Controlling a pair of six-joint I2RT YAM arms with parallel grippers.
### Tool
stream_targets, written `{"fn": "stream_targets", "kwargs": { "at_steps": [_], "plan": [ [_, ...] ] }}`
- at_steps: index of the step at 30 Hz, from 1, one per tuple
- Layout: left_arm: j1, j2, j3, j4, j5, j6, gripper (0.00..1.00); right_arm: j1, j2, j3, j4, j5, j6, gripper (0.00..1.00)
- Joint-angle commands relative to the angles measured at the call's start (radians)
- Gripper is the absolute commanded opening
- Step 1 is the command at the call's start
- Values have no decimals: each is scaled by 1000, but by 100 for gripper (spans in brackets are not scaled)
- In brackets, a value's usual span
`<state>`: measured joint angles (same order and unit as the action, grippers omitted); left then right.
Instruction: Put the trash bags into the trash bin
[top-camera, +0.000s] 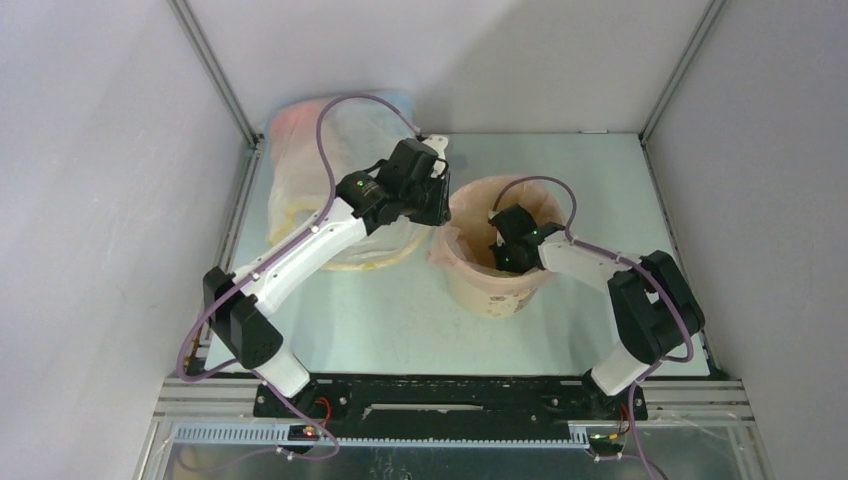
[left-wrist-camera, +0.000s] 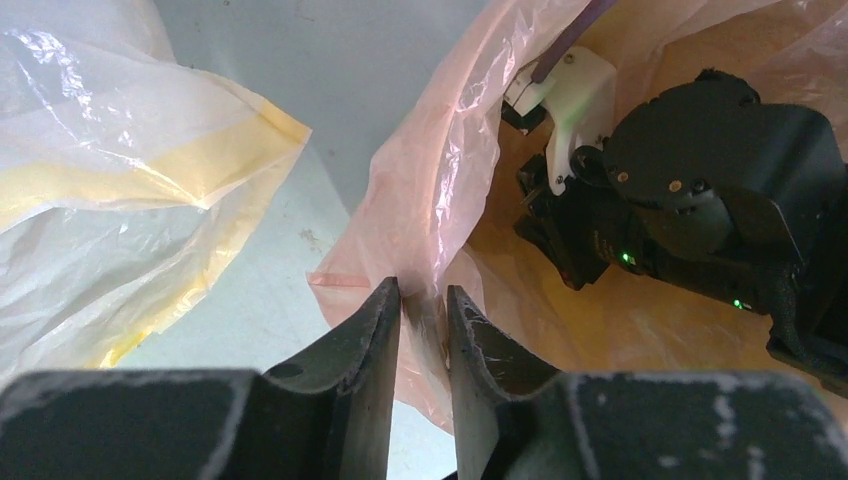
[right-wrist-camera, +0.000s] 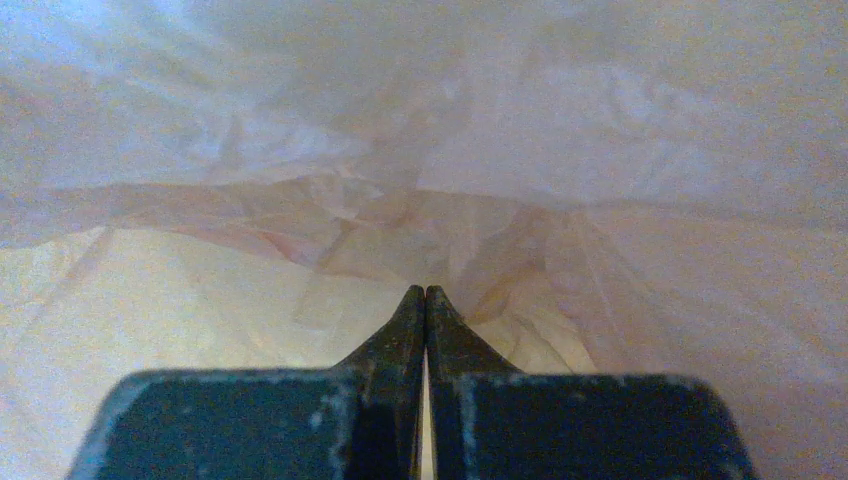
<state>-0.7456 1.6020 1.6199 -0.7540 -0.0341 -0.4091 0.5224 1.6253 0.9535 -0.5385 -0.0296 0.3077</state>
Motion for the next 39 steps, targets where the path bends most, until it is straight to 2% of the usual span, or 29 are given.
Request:
{"fn": "stream_targets", "kwargs": {
  "at_steps": [1,8,16,20,23,29,35,39],
  "plan": [
    [2,2,52,-64,-48,31,30,68,-42,11,12,-17,20,0],
    [-7,20,72,-64,-34,25,30,224,21,95,10,-9,19,0],
    [-6,16,69,-62,-27,32,33,228,14,103,-6,-30,-20,0],
    [-6,21,67,-45,-7,24,33,259,9,102,33,-138,-52,0],
    [-7,23,66,-44,-4,21,32,287,15,102,50,-163,-63,0],
    [-7,9,55,-46,-28,23,32,258,4,102,13,-75,-30,0],
    [-7,8,66,-62,-52,31,32,237,-112,102,-53,90,27,1],
    [-6,9,72,-69,-56,33,32,219,-184,103,-91,112,42,3]
  ]
}}
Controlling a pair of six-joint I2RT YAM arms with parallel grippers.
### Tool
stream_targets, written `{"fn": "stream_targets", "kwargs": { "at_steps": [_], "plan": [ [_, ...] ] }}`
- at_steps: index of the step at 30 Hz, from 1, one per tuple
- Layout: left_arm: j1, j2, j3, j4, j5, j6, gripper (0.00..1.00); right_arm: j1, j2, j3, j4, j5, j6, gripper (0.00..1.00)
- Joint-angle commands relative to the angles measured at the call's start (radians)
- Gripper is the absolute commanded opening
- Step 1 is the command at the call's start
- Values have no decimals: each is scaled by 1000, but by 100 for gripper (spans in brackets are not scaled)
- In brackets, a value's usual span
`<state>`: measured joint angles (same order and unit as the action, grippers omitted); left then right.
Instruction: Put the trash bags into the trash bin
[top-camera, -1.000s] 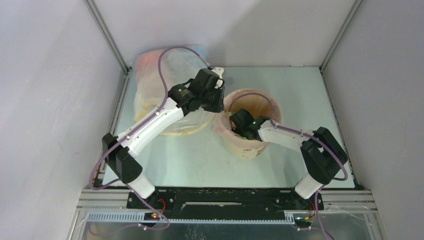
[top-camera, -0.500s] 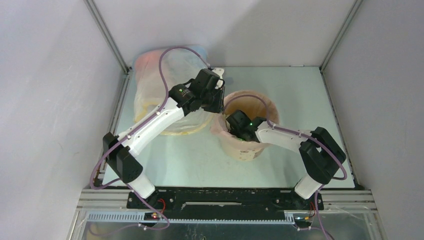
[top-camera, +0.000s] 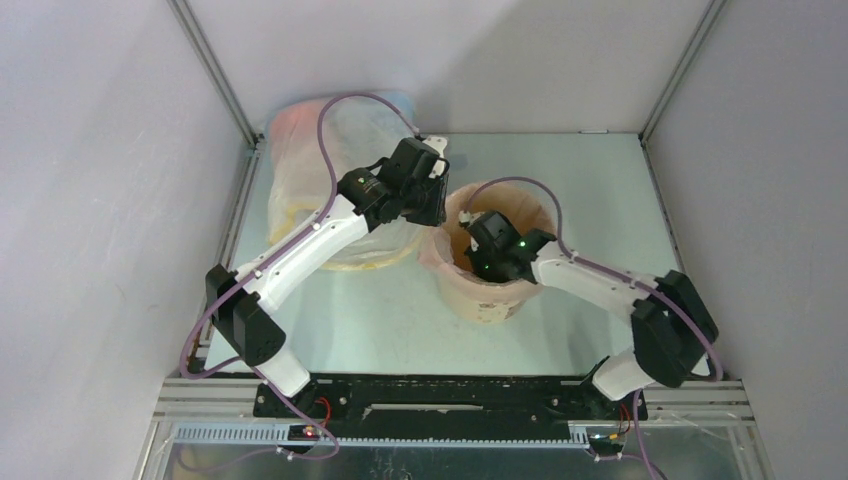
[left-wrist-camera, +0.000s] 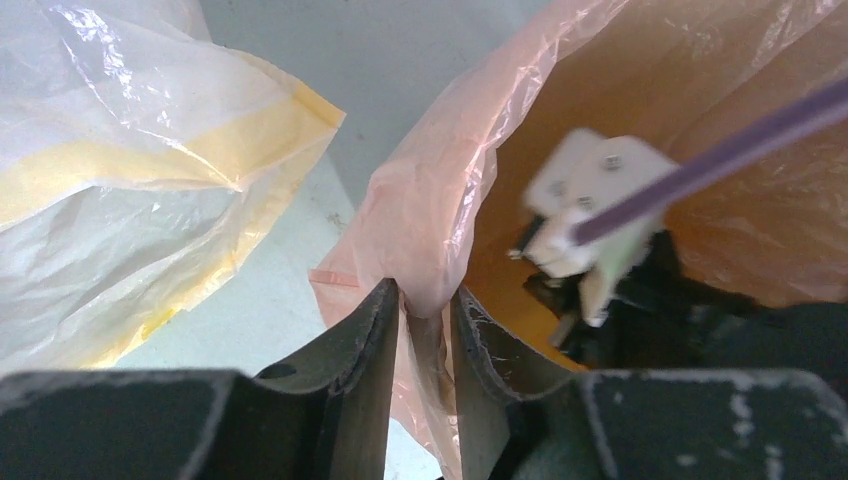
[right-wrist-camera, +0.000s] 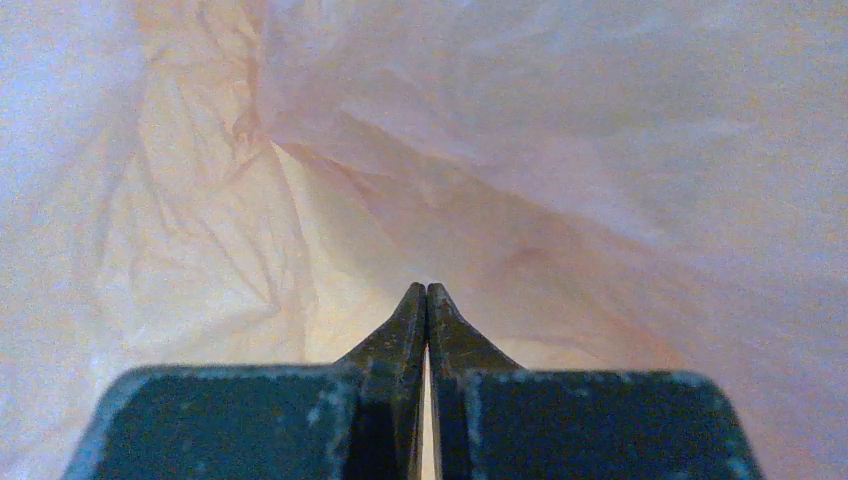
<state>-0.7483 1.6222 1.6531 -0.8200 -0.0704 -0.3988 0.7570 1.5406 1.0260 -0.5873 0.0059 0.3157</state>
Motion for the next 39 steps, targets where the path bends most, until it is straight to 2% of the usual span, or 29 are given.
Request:
{"fn": "stream_targets", "kwargs": {
  "at_steps": [1,9,15,18,20,23,28,35,39],
  "plan": [
    [-3,-12,39,-2,-20,22,32,-20,-124,30,-52,78,36,3],
    [-4,-5,40,-3,-19,24,32,-32,-324,70,-87,45,27,8],
    [-4,-14,44,-8,-23,29,38,-48,-448,134,-118,47,23,25],
    [-4,-23,46,-9,-23,30,46,-64,-491,155,-131,48,21,33],
    [-3,-33,45,-5,-24,29,53,-74,-535,157,-131,72,22,43],
    [-4,-47,45,5,-8,35,59,-96,-585,157,-144,126,26,52],
    [-3,-94,35,26,-8,34,61,-175,-661,158,-180,177,39,63],
    [-3,-172,-35,89,-20,33,62,-234,-629,156,-267,268,44,65],
    [-4,-237,-122,152,-38,29,63,-241,-597,123,-253,269,48,58]
  ]
}}
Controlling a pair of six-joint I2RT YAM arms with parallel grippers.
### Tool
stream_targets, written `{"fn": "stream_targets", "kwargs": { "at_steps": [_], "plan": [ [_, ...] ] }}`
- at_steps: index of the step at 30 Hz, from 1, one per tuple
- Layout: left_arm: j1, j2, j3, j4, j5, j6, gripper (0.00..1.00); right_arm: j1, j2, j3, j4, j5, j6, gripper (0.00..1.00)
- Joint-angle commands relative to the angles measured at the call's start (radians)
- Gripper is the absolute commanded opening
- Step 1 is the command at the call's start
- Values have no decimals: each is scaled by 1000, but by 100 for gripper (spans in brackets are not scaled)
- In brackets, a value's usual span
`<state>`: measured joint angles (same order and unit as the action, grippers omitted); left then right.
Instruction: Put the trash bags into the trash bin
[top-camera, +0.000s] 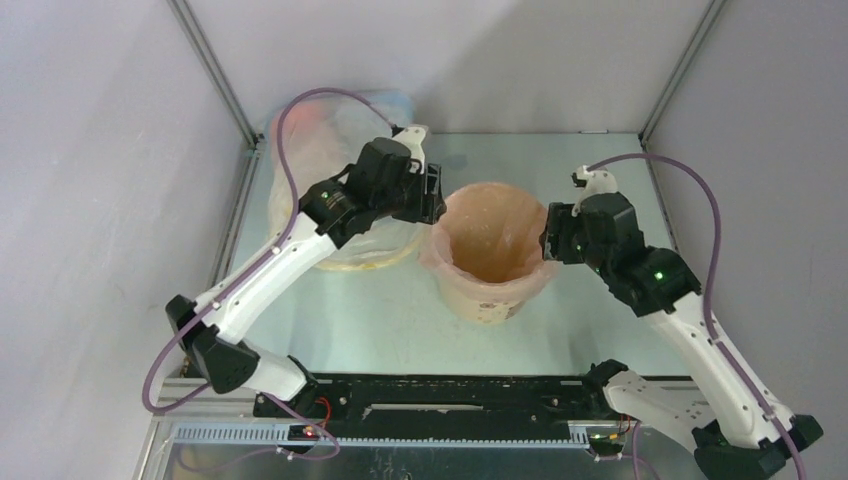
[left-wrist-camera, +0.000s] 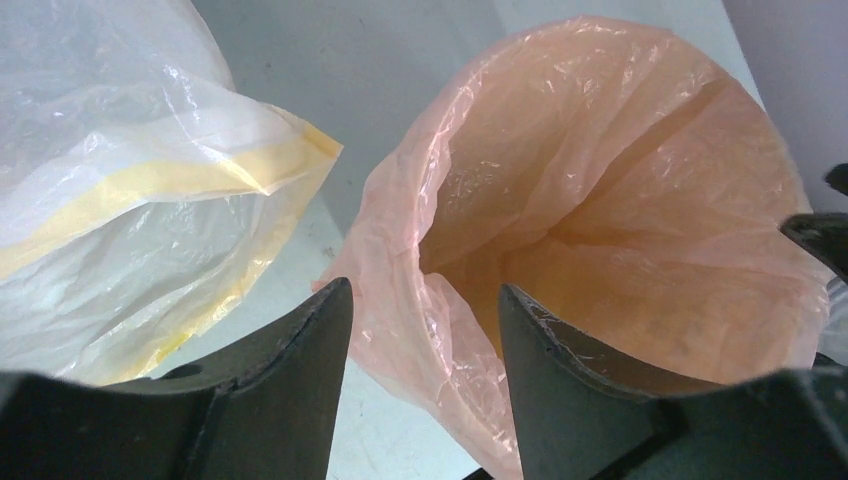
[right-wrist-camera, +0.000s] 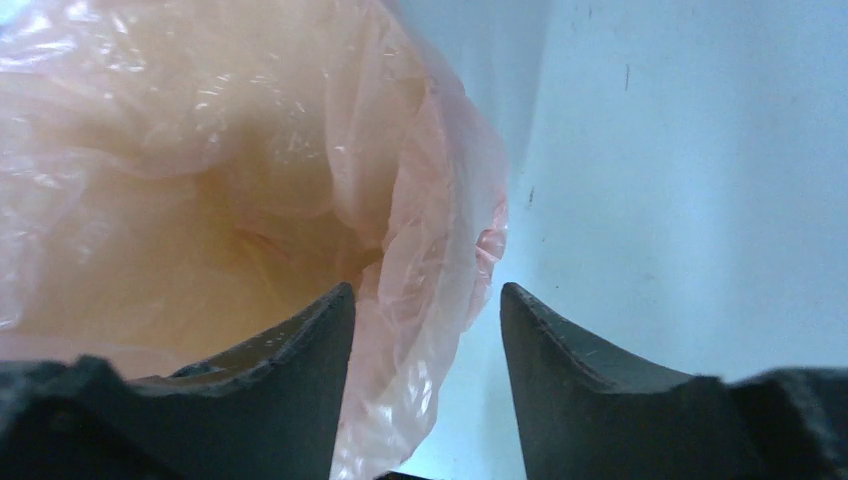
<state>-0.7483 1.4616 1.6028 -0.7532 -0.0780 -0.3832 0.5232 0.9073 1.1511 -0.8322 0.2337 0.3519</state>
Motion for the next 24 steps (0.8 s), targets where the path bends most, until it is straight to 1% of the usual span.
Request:
{"fn": "stream_targets", "kwargs": {
  "at_steps": [1,4,8,10,13,16,21,23,24],
  "plan": [
    [-3,-102,-104,111,-35,9,63,-10,40,-9,1,36,13,56],
    [-3,-168,-188,182,-44,-2,64,-17,63,-18,25,26,17,48],
    [-3,-208,-227,194,-60,-4,65,-31,97,-17,39,43,24,46],
    [-4,-223,-241,196,-66,-4,65,-43,116,-17,41,47,28,43],
    [-4,-255,-278,213,-75,-10,65,-58,145,-15,49,49,34,35],
    [-4,-285,-316,236,-85,-14,65,-66,183,-8,65,49,31,35],
    [-4,-327,-356,242,-122,-8,66,-79,268,36,100,52,22,22],
    [-3,-344,-366,241,-138,-5,66,-84,304,64,106,60,18,14],
    [-3,-353,-371,239,-149,-1,66,-88,320,74,108,67,15,9]
  ]
}}
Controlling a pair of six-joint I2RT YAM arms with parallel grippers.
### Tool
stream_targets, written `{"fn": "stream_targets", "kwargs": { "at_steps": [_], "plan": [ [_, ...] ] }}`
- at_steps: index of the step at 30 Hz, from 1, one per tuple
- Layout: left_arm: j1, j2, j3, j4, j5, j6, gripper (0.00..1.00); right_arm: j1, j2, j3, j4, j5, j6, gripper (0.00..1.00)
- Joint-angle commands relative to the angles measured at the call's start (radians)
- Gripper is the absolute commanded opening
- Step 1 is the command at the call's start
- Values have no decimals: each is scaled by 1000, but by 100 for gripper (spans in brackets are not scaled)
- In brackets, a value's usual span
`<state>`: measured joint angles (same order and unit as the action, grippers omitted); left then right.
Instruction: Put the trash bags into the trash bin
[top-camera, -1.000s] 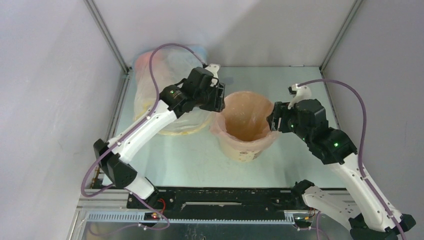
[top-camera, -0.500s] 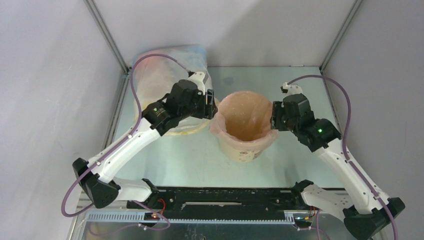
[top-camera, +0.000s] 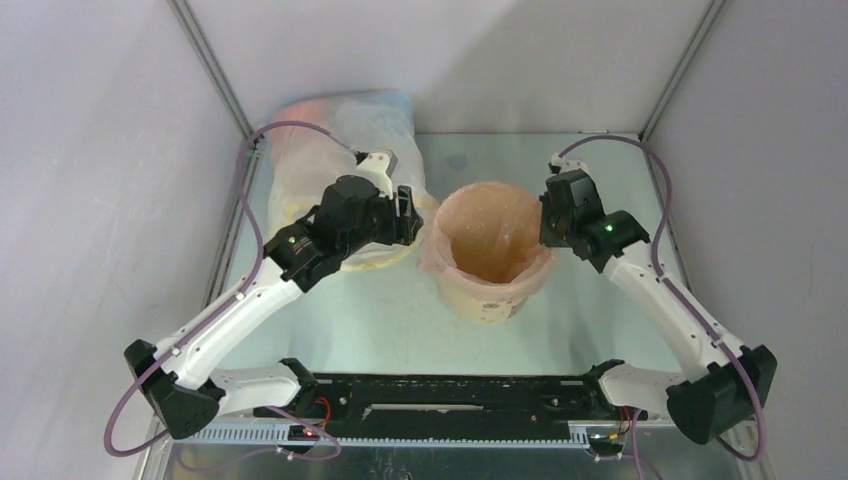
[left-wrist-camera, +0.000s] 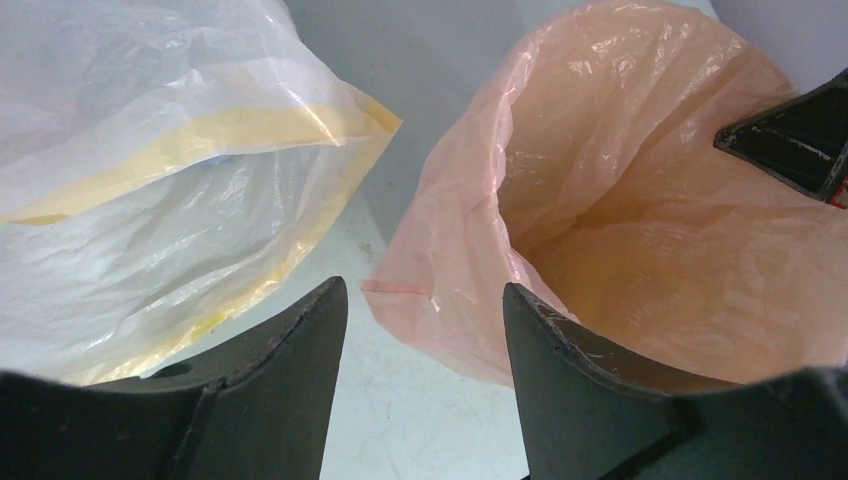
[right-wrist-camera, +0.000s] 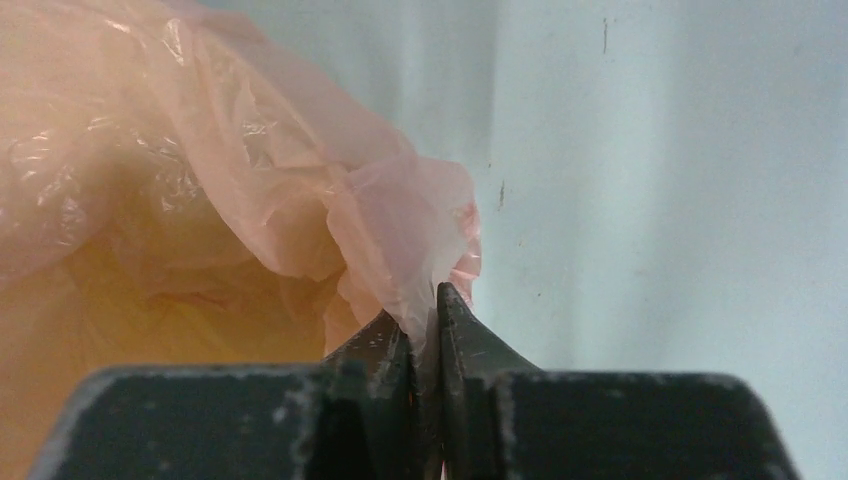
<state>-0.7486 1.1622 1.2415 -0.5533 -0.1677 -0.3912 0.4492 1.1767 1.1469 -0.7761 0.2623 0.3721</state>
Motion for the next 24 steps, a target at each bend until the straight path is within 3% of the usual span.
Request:
{"fn": "stream_targets", "kwargs": {
  "at_steps": [1,13,21,24],
  "plan": [
    [-3,-64,-14,39,-70,9,66,-17,64,89,57,44,-10,4],
    [-1,-169,-115,122,-198,41,70,-172,244,228,181,19,-54,0],
    [34,-164,-200,215,-207,51,71,-248,500,486,248,-21,-65,0],
    [39,-169,-218,230,-206,53,71,-259,556,554,231,-54,-64,9]
  ]
}}
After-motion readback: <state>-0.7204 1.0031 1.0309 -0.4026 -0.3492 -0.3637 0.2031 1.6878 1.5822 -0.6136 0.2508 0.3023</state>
